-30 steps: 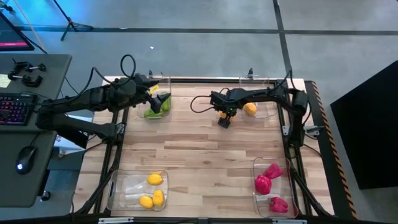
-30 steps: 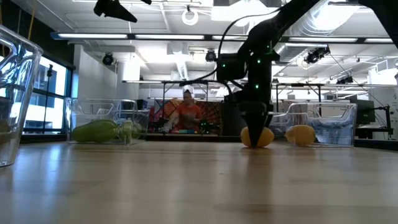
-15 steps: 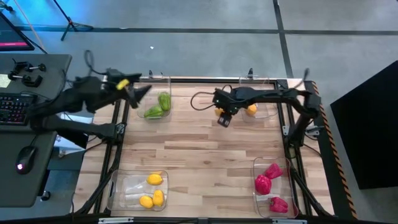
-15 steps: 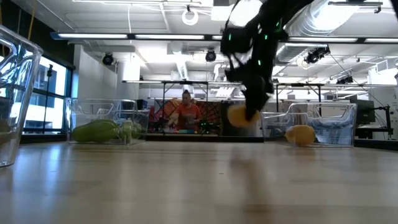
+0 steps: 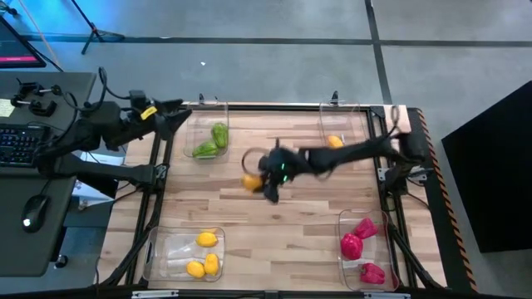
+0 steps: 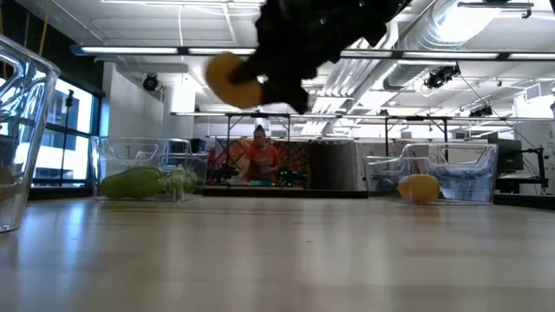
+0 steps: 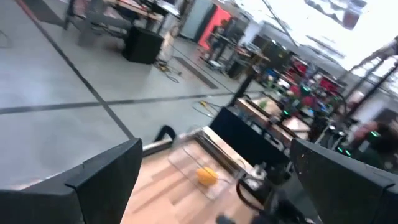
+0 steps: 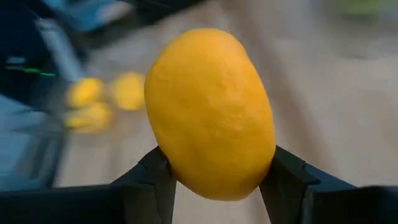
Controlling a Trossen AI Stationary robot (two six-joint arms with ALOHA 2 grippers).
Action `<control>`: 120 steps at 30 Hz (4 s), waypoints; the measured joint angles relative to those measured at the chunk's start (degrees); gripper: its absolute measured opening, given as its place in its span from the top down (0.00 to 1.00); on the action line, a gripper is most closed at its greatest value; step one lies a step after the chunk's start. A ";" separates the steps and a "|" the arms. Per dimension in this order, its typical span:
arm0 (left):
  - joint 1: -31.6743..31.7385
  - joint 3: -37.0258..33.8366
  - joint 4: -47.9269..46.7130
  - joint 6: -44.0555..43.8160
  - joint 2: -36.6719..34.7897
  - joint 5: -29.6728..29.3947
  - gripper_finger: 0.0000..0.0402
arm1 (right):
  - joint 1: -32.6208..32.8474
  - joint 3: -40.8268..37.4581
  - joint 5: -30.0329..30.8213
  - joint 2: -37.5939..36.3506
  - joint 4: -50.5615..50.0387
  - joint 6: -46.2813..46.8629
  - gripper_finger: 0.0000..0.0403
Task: Sort produce into baskets
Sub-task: Put the lemon into the bottom left transparent bin
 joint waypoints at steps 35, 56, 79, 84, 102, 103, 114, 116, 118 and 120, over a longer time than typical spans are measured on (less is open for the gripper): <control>-0.02 -0.04 -3.91 1.36 3.19 14.06 0.02 | 18.00 38.43 12.78 26.40 5.11 7.51 0.49; 0.00 -0.07 -3.89 1.83 2.14 13.85 0.02 | 13.68 38.35 -2.22 27.69 8.43 12.14 0.11; 0.00 -0.07 -3.94 3.04 6.97 12.10 0.02 | 5.03 38.34 16.66 13.64 -62.37 -7.82 0.11; 0.00 -0.07 -3.87 3.04 10.06 12.10 0.02 | 4.59 38.32 16.77 14.01 -70.36 -20.58 0.11; 0.02 -0.07 -3.84 1.99 14.53 6.48 0.02 | -12.94 18.81 9.27 -6.49 -67.95 -27.07 0.11; 0.02 -0.07 -3.88 3.29 14.19 5.29 0.02 | -14.29 13.49 9.71 -10.63 -65.32 -24.28 0.11; 0.07 -0.07 -3.70 15.39 13.08 -2.83 0.02 | -25.43 -7.45 21.58 -29.37 -58.89 4.76 0.11; 0.07 -0.07 -3.35 15.89 13.07 -2.85 0.02 | -28.67 -6.57 21.47 -27.04 -58.38 3.82 0.11; 0.07 -0.07 -3.05 15.71 13.09 -2.81 0.02 | -31.57 -6.14 19.94 -23.85 -58.51 -0.10 0.11; 0.07 -0.07 -2.88 14.67 13.07 -2.69 0.02 | -33.96 -6.10 16.91 -20.54 -58.45 -5.59 0.11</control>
